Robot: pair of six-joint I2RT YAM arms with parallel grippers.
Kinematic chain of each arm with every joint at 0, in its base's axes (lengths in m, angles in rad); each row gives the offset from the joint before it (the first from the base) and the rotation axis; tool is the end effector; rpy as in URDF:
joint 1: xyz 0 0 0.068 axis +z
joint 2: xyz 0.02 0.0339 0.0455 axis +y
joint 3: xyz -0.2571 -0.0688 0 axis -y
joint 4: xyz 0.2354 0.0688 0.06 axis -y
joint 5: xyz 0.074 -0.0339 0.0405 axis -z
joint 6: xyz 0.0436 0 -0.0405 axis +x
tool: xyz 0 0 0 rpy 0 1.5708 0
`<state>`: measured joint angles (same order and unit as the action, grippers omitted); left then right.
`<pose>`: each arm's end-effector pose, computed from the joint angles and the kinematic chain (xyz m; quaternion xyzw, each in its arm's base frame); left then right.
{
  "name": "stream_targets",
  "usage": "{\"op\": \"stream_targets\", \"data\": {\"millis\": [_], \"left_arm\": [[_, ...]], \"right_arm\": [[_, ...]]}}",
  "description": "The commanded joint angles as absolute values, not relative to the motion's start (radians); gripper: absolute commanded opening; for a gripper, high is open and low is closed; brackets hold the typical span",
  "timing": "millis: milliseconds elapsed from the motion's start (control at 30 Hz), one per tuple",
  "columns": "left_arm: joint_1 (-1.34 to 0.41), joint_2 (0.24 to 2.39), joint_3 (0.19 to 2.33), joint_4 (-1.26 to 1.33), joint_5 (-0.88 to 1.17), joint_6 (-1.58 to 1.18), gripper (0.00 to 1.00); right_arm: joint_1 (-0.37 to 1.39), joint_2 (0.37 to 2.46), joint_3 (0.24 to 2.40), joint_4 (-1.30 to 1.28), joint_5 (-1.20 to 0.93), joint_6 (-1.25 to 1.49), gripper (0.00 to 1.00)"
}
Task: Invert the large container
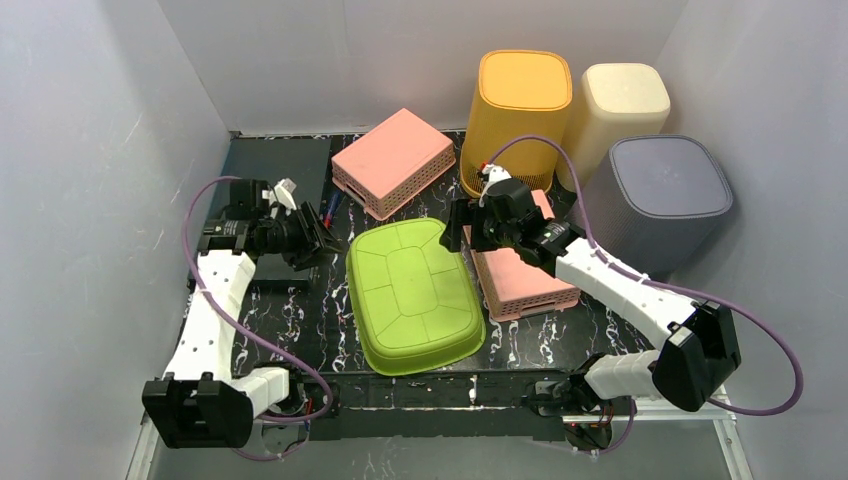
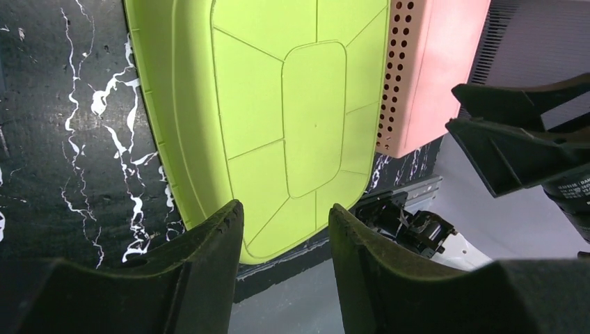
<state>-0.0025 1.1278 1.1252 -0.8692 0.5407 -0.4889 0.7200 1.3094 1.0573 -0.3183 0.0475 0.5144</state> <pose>0.2170 -0.0230 0.3199 -0.1293 0.9008 -0.3237 0.2590 0.2235 0.1932 0.2978 -0.0787 0.8738 0.2605 0.4031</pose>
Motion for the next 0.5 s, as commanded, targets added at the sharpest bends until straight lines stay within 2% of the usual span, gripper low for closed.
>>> {"op": "stream_targets", "data": {"millis": [0,100,200,333,467], "left_arm": [[-0.032,1.128,1.041,-0.880,0.542,-0.539,0.47],[-0.115,1.156,0.949,-0.804,0.527,-0.599,0.47],[-0.234,1.217,0.922,-0.735,0.466,-0.659,0.47],[-0.248,1.282,0.920,-0.702,0.405,-0.690,0.47],[-0.248,1.319,0.933,-0.664,0.406,-0.704,0.47]], "right_arm": [[0.721,1.319,1.063,-0.337,-0.091,0.477,0.99],[0.721,1.352,1.029,-0.316,-0.193,0.480,0.99],[0.721,1.397,1.029,-0.343,-0.205,0.488,0.99],[0.723,1.422,1.030,-0.370,-0.128,0.471,0.99],[0.723,1.477,1.051,-0.387,-0.163,0.448,0.99]]}}
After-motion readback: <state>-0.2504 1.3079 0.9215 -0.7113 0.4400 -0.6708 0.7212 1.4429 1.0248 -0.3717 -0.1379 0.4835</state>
